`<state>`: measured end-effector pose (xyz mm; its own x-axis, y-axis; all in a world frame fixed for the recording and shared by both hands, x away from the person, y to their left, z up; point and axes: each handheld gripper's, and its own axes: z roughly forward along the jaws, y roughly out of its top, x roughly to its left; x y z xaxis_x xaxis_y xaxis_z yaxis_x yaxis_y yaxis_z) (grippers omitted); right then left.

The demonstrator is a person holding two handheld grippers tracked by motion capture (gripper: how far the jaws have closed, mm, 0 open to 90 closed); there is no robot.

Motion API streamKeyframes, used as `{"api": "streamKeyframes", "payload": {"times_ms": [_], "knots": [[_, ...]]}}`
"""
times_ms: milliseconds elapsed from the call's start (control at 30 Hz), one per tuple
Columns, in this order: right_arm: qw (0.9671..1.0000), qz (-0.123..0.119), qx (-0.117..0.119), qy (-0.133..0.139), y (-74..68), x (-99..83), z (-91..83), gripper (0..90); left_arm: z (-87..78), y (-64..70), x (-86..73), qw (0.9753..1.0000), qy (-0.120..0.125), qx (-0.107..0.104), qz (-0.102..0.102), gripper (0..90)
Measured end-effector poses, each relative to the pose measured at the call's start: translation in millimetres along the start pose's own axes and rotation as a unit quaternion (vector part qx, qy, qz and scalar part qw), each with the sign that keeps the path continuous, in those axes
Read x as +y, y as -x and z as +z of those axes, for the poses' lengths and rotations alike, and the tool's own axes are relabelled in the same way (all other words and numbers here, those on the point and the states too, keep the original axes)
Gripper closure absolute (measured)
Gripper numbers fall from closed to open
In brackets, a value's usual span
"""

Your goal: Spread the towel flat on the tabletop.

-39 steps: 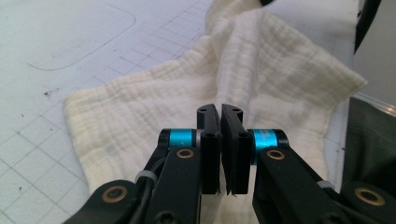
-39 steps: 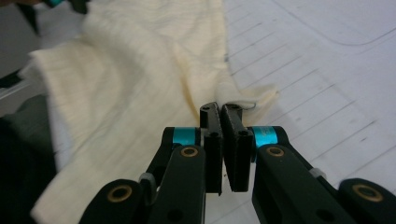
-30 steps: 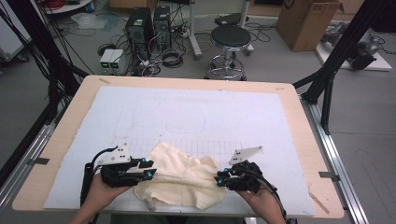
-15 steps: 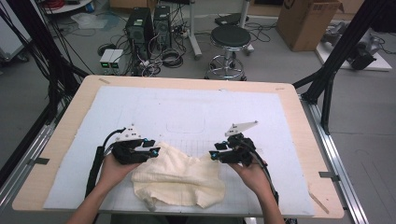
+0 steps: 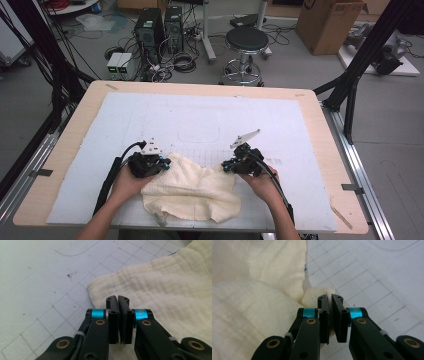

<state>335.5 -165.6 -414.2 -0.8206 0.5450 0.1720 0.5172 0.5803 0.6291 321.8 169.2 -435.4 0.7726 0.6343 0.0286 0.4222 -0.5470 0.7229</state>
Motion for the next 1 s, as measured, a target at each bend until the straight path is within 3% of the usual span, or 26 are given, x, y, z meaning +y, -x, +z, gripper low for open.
{"api": "streamKeyframes", "payload": {"times_ms": [133, 233, 333, 433, 500, 600, 733, 833, 1000], "knots": [[0.9988, 0.0, -0.034, 0.037, -3.0, -2.3, -19.4, 85.3, -10.5, -1.1, 0.5, 0.9995, 0.022, 0.019, -0.006, 88.7], [0.9948, 0.017, -0.062, 0.08, -2.2, -9.9, -37.2, 84.9, -20.4, -1.9, 0.2, 0.9986, 0.041, 0.03, -0.015, 88.9], [0.9916, 0.03, -0.081, 0.096, -2.1, -19.4, -44.5, 83.9, -24.3, -0.8, -2.1, 0.9986, 0.043, 0.025, -0.017, 88.9], [0.993, 0.049, -0.088, 0.062, -0.2, -31.5, -37.5, 71.2, -24.1, -0.2, -4.9, 0.9989, 0.038, 0.018, -0.019, 85.2], [0.994, 0.055, -0.085, 0.04, 3.8, -37.6, -33.2, 68.6, -24.7, -2.7, -5.1, 0.9985, 0.044, 0.012, -0.031, 77.8], [0.9923, 0.071, -0.081, 0.063, 7.6, -41.9, -40.4, 63.7, -27.0, -6.1, -4.3, 0.997, 0.063, 0.008, -0.045, 69.2], [0.9888, 0.072, -0.093, 0.091, 14.1, -34.7, -52.0, 63.2, -23.9, -10.2, -3.4, 0.9963, 0.064, 0.014, -0.056, 66.5], [0.9881, 0.085, -0.084, 0.098, 22.3, -30.3, -48.6, 63.8, -18.7, -13.8, -3.1, 0.9955, 0.063, 0.013, -0.071, 66.0], [0.9939, 0.085, -0.065, 0.028, 28.6, -30.5, -23.7, 58.2, -8.3, -17.1, -4.9, 0.9957, 0.041, 0.01, -0.083, 63.1]]}}
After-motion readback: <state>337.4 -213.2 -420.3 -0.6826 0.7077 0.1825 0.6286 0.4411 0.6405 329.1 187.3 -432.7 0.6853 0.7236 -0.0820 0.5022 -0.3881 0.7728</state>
